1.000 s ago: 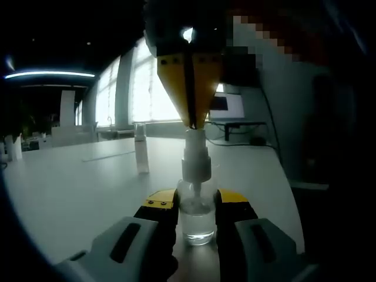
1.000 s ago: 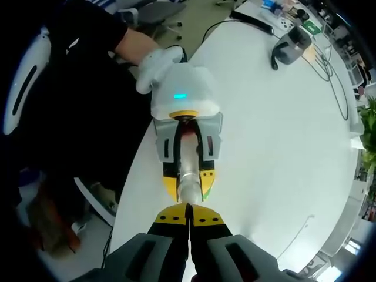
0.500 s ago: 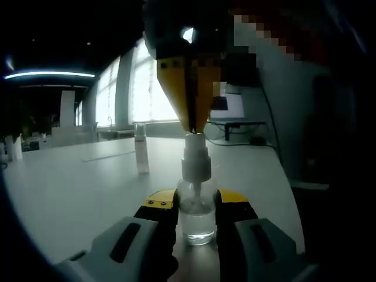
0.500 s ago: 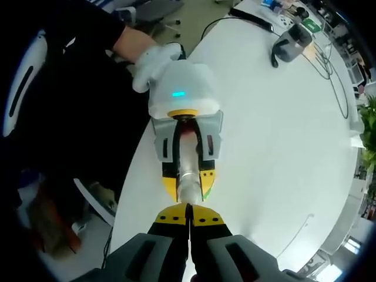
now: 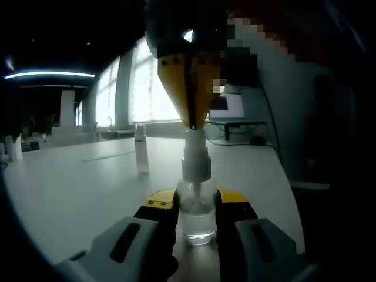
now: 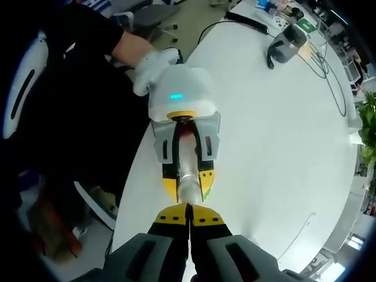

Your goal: Clamp pump bottle remove cover press pump head put on cover

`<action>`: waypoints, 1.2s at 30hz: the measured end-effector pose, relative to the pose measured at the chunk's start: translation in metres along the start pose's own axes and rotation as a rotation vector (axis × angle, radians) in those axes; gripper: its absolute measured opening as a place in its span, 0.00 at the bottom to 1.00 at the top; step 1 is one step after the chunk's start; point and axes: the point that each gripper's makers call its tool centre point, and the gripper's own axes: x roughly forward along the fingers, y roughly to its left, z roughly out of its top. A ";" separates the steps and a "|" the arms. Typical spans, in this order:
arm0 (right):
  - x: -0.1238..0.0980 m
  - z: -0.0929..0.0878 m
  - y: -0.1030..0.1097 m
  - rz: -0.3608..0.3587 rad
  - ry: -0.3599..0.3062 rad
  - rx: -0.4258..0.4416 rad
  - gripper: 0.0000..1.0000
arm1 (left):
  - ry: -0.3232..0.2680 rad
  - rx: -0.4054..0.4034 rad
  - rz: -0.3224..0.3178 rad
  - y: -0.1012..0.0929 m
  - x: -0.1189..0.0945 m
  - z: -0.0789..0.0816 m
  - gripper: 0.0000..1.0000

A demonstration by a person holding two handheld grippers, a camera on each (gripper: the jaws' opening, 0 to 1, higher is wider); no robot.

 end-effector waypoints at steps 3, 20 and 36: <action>-0.001 0.000 0.000 0.001 0.007 0.000 0.00 | 0.000 0.001 0.000 0.000 0.000 0.000 0.16; -0.001 0.000 -0.001 0.003 0.007 0.001 0.00 | 0.001 0.005 0.001 -0.002 0.000 0.000 0.16; -0.001 0.000 -0.001 0.004 0.008 -0.003 0.00 | 0.002 0.004 0.001 0.000 0.000 0.000 0.16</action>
